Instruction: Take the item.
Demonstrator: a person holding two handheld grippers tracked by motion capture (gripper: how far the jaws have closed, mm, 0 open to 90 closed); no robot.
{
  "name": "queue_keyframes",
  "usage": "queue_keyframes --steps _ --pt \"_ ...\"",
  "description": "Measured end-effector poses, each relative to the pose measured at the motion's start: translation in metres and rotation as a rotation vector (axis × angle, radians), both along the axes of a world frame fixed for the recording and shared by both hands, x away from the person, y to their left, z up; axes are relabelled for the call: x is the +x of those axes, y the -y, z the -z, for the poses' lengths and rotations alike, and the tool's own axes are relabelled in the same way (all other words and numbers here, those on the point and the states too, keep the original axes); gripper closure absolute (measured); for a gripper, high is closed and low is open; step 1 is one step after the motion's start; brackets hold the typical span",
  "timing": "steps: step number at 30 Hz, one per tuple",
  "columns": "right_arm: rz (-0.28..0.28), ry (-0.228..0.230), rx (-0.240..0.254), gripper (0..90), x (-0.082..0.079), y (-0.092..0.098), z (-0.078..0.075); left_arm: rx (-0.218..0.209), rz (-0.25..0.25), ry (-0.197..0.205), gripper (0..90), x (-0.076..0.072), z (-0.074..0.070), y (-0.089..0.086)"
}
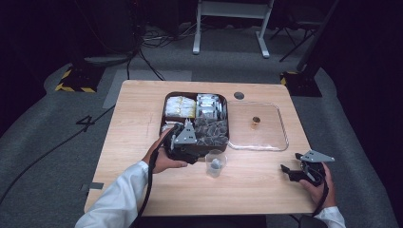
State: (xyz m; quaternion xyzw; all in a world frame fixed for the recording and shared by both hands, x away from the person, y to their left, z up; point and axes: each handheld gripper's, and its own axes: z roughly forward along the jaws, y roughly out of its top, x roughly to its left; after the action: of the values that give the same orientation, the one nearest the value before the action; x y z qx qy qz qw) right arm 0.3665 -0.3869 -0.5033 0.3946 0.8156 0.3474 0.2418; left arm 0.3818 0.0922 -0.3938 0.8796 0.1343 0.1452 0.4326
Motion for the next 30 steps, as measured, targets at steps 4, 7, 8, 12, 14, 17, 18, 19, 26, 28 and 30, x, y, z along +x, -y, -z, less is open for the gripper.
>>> queue_keyframes --steps 4,7,8,12,14,17,18,19,26,28,30 --pt "0.0 0.0 0.0 17.4 0.0 0.0 0.0 0.021 -0.018 0.012 28.5 -0.002 -0.001 -0.005" --pt "0.0 0.0 0.0 17.4 0.0 0.0 0.0 0.035 -0.041 0.017 25.3 -0.003 -0.001 -0.008" --pt "0.0 0.0 -0.001 17.4 0.0 0.0 0.0 0.04 -0.049 0.016 24.6 -0.003 -0.001 -0.01" --pt "0.0 0.001 -0.001 17.4 0.0 0.0 0.0 0.058 -0.055 0.017 21.3 -0.004 -0.001 -0.015" --pt "0.0 0.001 -0.001 17.4 0.0 0.0 0.0 0.058 -0.06 0.018 20.9 -0.005 -0.001 -0.018" --pt "0.0 0.001 -0.001 17.4 0.0 0.0 0.0 0.054 -0.064 0.014 20.6 -0.007 -0.001 -0.024" --pt "0.0 0.001 -0.001 17.4 0.0 0.0 0.0 0.058 -0.069 0.014 20.4 -0.007 -0.002 -0.026" --pt "0.0 0.001 -0.001 17.4 0.0 0.0 0.0 0.058 -0.074 0.014 20.3 -0.008 -0.001 -0.027" --pt "0.0 0.001 -0.001 17.4 0.0 0.0 0.0 0.079 -0.102 0.004 20.2 -0.01 0.004 -0.042" --pt "0.0 0.001 -0.001 17.4 0.0 0.0 0.0 0.087 -0.111 0.006 20.2 -0.011 0.006 -0.046" --pt "0.0 0.001 -0.001 17.4 0.0 0.0 0.0 0.094 -0.125 0.009 20.2 -0.014 0.008 -0.05"
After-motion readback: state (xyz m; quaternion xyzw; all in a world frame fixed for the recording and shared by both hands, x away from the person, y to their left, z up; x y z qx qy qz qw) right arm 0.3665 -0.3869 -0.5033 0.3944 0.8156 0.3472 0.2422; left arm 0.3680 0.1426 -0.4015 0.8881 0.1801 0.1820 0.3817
